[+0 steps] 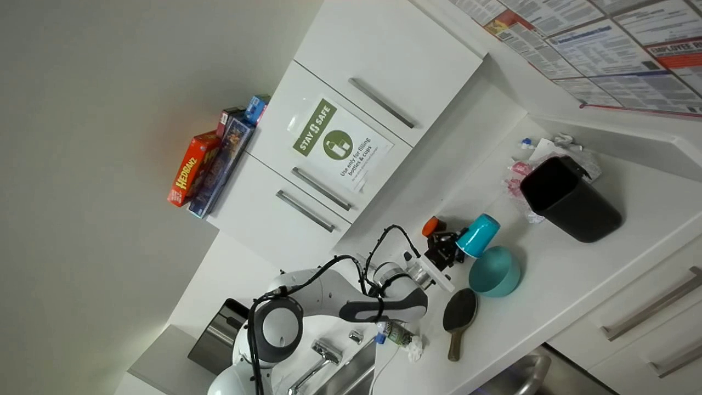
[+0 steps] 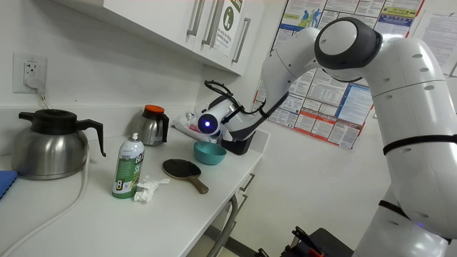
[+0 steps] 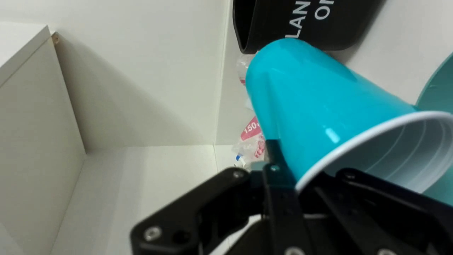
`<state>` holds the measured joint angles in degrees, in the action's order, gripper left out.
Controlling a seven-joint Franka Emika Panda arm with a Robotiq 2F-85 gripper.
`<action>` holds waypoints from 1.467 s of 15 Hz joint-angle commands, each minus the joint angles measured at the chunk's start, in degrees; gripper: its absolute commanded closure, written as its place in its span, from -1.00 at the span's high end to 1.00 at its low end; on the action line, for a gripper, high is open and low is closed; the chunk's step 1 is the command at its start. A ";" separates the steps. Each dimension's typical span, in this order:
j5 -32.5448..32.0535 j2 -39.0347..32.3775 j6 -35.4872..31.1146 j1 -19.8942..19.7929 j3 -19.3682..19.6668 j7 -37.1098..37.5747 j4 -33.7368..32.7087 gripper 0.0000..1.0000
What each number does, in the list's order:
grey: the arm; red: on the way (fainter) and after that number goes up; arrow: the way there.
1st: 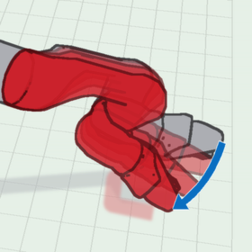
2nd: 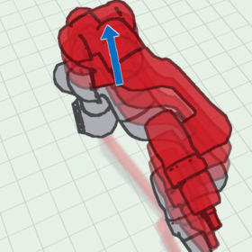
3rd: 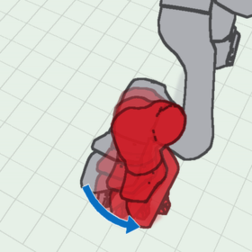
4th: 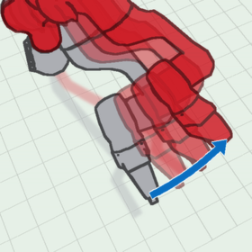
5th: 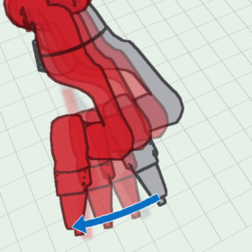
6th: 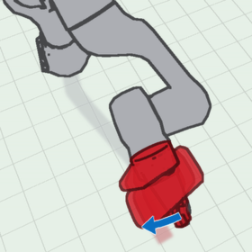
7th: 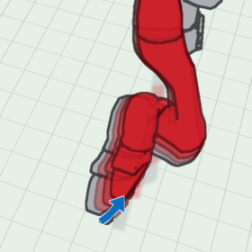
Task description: Move the candies from the cup to the bowl
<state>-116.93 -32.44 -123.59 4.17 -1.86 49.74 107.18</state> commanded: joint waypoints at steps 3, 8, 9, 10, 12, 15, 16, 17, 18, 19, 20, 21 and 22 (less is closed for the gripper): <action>-3.91 0.70 8.56 0.27 -1.26 0.32 4.85 -0.99; -5.96 -0.06 15.54 0.90 -1.75 -0.36 6.80 -0.99; -6.27 -0.31 16.60 0.97 -1.88 -0.50 6.96 -0.99; -6.65 -0.56 17.80 1.07 -1.99 -0.66 7.15 -0.99; -7.63 -1.19 20.22 1.32 -2.16 -1.16 7.35 -0.99; -8.66 -2.45 23.24 1.50 -2.45 -1.97 7.16 -0.99; -8.84 -2.91 23.87 1.53 -2.51 -2.51 6.97 -0.99; -9.13 -3.46 24.51 1.56 -2.55 -2.88 6.77 -0.99; -9.48 -3.95 25.09 1.59 -2.56 -3.04 6.63 -0.99; -9.61 -4.38 25.60 1.61 -2.62 -3.24 6.48 -0.99; -9.85 -4.82 26.10 1.62 -2.64 -3.37 6.34 -0.99; -10.11 -5.15 26.49 1.62 -2.66 -3.51 6.30 -0.99; -10.35 -5.48 26.95 1.66 -2.64 -3.78 6.24 -0.99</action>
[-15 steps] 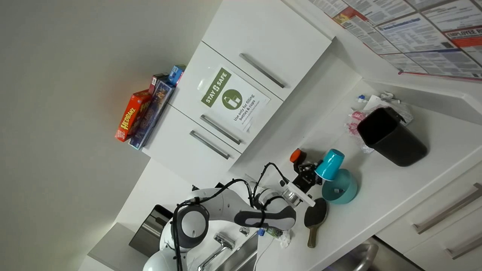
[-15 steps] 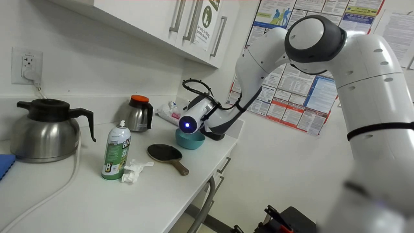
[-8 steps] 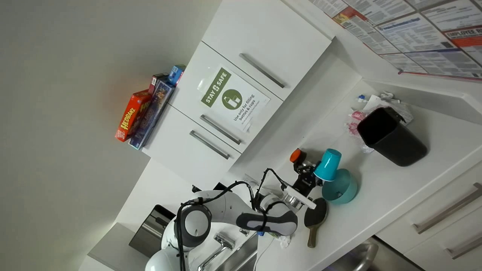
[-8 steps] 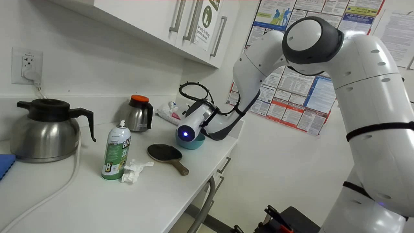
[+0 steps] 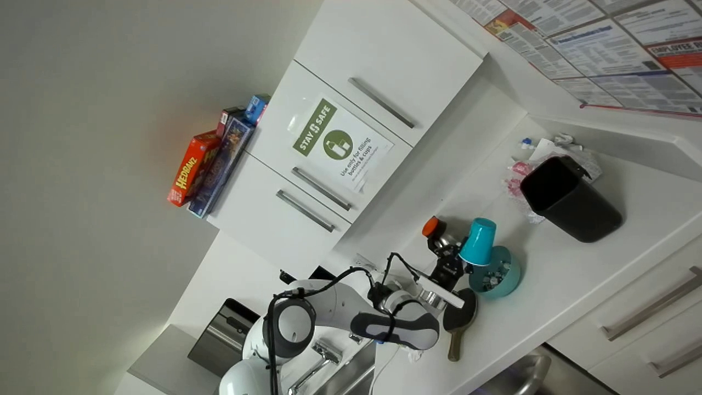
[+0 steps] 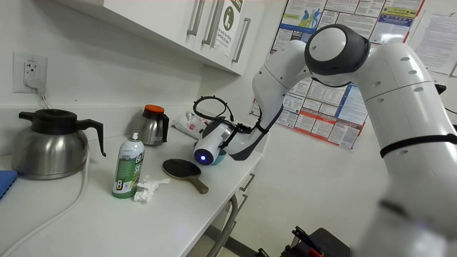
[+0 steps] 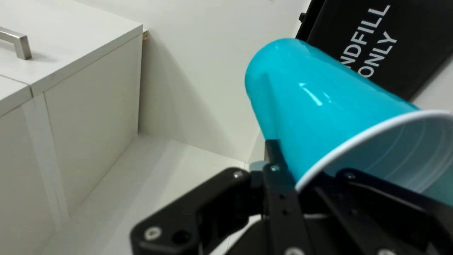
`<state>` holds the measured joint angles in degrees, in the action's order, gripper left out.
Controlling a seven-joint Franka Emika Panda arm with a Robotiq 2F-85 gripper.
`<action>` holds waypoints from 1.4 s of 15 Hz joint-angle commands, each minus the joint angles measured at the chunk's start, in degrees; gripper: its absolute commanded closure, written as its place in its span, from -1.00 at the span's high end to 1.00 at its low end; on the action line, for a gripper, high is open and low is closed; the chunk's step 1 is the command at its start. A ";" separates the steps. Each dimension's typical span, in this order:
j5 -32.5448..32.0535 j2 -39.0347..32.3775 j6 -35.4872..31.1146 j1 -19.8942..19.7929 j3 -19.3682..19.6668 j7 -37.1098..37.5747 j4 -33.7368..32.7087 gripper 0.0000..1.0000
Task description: Move the candies from the cup to the bowl
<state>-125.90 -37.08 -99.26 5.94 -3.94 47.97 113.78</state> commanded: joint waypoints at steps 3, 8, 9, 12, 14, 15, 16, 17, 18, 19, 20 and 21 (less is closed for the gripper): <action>-2.09 -1.56 4.35 0.11 -0.51 -3.06 -0.42 -0.99; -3.15 -1.49 6.05 0.02 -0.91 -3.46 -0.07 -0.99; -2.52 -0.64 5.17 -0.42 -1.24 -3.17 0.25 -0.99; -1.00 2.77 1.60 -2.26 -2.22 -1.42 1.54 -0.99; 0.42 5.38 -1.75 -3.96 -2.96 -0.24 2.20 -0.99; 1.16 6.65 -4.19 -4.90 -3.34 0.24 2.41 -0.99; 2.03 8.27 -7.57 -5.94 -3.64 0.97 2.68 -0.99; 2.78 9.80 -11.09 -6.79 -3.83 1.77 2.89 -0.99; 3.14 11.22 -14.74 -7.51 -3.85 2.34 3.05 -0.99; 3.54 12.59 -18.37 -8.16 -3.86 3.27 3.15 -0.99; 3.48 13.97 -22.06 -8.71 -3.79 4.41 3.33 -0.99; 3.48 15.12 -25.65 -9.21 -3.69 5.63 3.35 -0.99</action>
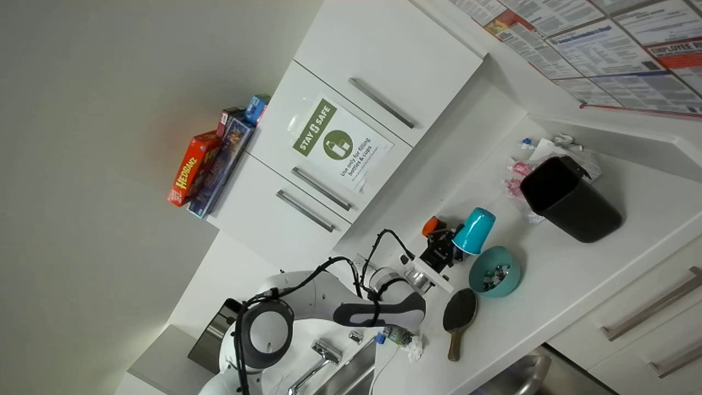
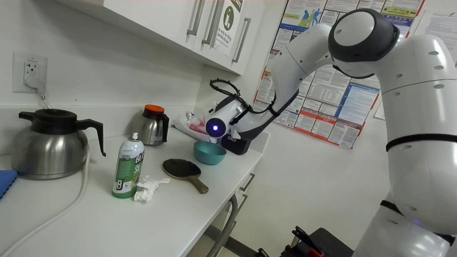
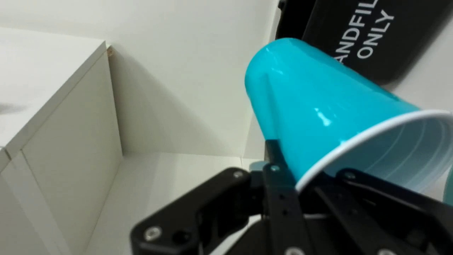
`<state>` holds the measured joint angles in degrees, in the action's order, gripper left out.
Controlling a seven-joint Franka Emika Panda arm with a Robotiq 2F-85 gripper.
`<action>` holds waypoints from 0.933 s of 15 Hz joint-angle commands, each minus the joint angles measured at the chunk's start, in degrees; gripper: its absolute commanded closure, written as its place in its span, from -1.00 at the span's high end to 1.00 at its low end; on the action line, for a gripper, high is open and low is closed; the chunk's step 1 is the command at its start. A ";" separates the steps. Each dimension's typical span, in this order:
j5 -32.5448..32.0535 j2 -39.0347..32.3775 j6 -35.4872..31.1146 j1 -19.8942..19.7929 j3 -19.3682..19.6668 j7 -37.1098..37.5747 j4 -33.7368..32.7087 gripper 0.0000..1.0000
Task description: Move the candies from the cup to the bowl
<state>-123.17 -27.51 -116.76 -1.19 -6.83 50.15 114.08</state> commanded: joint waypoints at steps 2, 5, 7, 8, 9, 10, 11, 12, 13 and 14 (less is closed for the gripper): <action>0.95 8.26 -15.08 -2.85 -0.64 6.32 3.61 -0.99; 1.28 11.87 -24.64 -3.58 -0.43 11.81 4.42 -0.99; 0.76 13.57 -30.60 -3.79 -0.39 16.21 4.38 -0.99; 0.73 14.02 -33.28 -3.76 -0.38 18.14 4.09 -0.99; 0.74 14.28 -35.67 -3.66 -0.35 19.69 3.74 -0.99; 0.39 14.39 -37.47 -3.99 -0.86 21.29 3.43 -0.99; -0.15 14.46 -39.32 -3.83 -1.03 23.40 3.11 -0.99; -0.69 14.35 -40.80 -3.72 -1.17 25.42 2.71 -0.99; -1.15 14.18 -41.84 -3.51 -1.44 27.44 2.40 -0.99; -1.79 13.81 -42.51 -3.34 -1.81 29.76 2.01 -0.99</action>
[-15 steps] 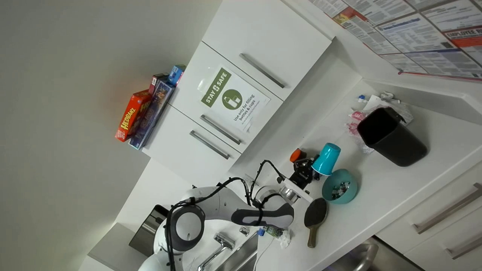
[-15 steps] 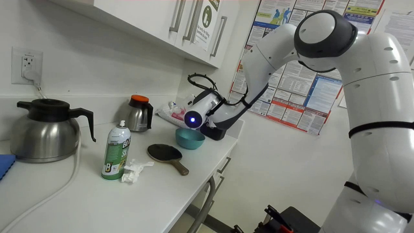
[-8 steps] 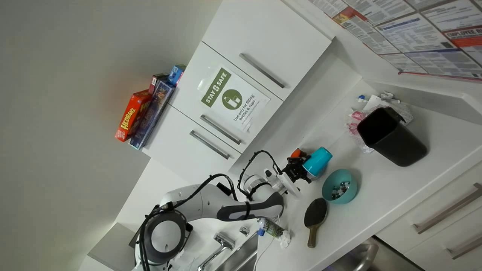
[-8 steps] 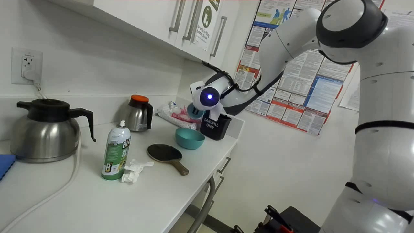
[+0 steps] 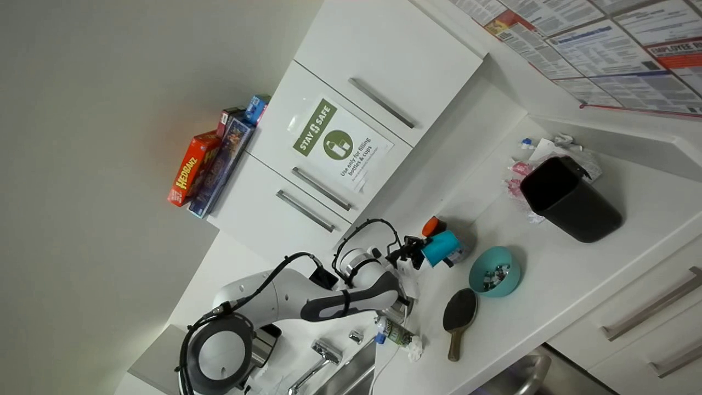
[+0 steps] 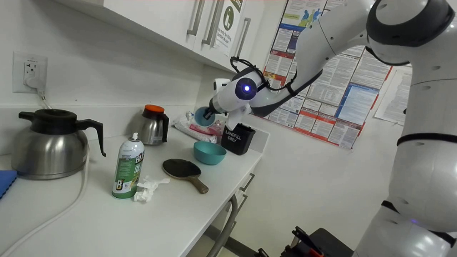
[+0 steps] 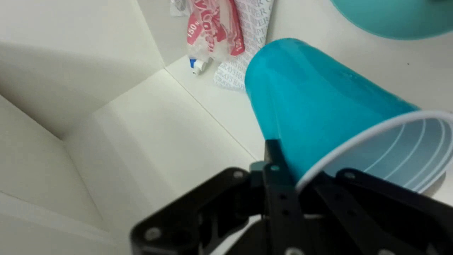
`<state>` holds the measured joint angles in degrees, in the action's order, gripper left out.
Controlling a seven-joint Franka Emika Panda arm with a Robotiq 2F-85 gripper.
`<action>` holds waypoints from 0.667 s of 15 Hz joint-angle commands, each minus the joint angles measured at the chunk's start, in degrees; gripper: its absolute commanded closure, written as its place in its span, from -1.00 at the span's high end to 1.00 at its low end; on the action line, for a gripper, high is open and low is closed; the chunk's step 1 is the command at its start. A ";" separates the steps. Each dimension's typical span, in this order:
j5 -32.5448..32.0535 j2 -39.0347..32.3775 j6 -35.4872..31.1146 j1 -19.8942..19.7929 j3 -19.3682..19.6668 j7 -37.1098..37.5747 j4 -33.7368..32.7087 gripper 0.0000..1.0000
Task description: Move the candies from the cup to the bowl
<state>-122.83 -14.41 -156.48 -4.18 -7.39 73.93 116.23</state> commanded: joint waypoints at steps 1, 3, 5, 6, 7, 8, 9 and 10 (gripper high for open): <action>-2.75 0.35 -3.65 -0.29 -1.81 8.29 -0.51 -0.99; -4.67 -0.43 -5.35 -0.33 -3.04 13.17 -1.39 -0.99; -6.47 -1.04 -7.24 -0.42 -4.37 17.53 -2.18 -0.99; -7.41 -1.29 -8.18 -0.44 -5.03 19.42 -2.57 -0.99; -8.38 -1.61 -9.12 -0.55 -5.66 21.34 -3.04 -0.99; -8.99 -1.92 -10.30 -0.65 -6.23 22.91 -3.55 -0.99; -9.61 -2.23 -11.35 -0.74 -6.72 24.19 -3.99 -0.99; -9.94 -2.57 -12.51 -0.83 -7.18 25.35 -4.44 -0.99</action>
<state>-130.08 -15.66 -165.04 -4.03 -13.09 95.03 114.36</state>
